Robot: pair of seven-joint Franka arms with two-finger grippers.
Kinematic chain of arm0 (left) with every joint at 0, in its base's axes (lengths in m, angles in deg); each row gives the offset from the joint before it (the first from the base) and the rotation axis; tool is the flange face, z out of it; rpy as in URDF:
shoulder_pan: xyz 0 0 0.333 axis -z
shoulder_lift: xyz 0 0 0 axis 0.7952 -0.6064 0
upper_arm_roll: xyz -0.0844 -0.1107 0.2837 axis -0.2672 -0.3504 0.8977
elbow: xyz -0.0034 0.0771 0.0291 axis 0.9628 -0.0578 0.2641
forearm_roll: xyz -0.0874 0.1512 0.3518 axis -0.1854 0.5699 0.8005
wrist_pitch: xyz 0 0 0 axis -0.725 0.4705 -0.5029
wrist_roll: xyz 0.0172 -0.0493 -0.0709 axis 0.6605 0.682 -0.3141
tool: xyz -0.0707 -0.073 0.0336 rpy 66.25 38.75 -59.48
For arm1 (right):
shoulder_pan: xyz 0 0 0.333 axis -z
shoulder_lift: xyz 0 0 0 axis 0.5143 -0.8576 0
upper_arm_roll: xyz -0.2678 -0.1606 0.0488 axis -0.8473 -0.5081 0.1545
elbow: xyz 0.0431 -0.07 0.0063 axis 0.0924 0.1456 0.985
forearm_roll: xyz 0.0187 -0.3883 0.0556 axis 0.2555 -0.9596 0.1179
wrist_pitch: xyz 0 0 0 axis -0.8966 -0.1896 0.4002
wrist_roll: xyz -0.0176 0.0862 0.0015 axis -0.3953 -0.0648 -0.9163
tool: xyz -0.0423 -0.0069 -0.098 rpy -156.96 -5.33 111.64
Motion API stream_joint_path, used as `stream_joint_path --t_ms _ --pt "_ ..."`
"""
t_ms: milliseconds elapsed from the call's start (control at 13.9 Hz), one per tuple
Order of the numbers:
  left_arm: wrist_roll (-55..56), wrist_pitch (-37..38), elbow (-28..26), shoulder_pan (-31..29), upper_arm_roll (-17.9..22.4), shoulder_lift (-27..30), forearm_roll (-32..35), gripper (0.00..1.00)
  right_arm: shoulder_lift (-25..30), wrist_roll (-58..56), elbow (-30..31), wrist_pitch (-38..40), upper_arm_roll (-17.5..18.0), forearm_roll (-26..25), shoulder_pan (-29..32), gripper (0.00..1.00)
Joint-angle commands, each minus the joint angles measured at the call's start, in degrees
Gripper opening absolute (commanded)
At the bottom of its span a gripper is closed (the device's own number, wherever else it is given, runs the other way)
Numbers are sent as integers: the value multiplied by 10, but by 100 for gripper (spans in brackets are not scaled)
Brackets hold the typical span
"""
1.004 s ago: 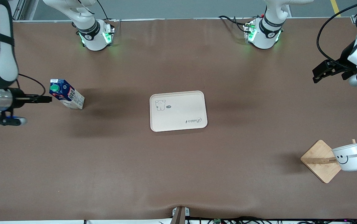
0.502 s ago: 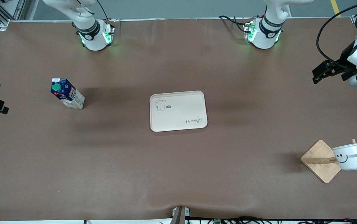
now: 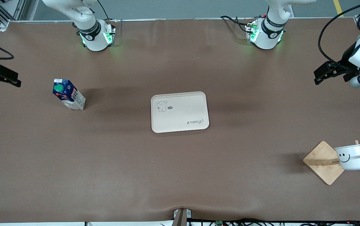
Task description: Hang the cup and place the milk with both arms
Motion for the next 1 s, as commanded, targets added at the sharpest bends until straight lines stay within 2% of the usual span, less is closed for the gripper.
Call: stream_joint_path --t_ms 0,287,502,932 --pt "-5 -6 -6 0 -2 7 -10 100 89 -3 137 -64 0 -11 15 100" --pt "-5 -8 -8 2 -4 6 -10 100 98 -12 144 -49 -1 5 34 100" --pt "-6 -8 -8 3 -4 7 -10 100 96 -15 121 -50 1 -2 33 100" --pt "-8 6 18 -1 -3 9 -11 100 96 -16 120 -52 2 -3 15 100"
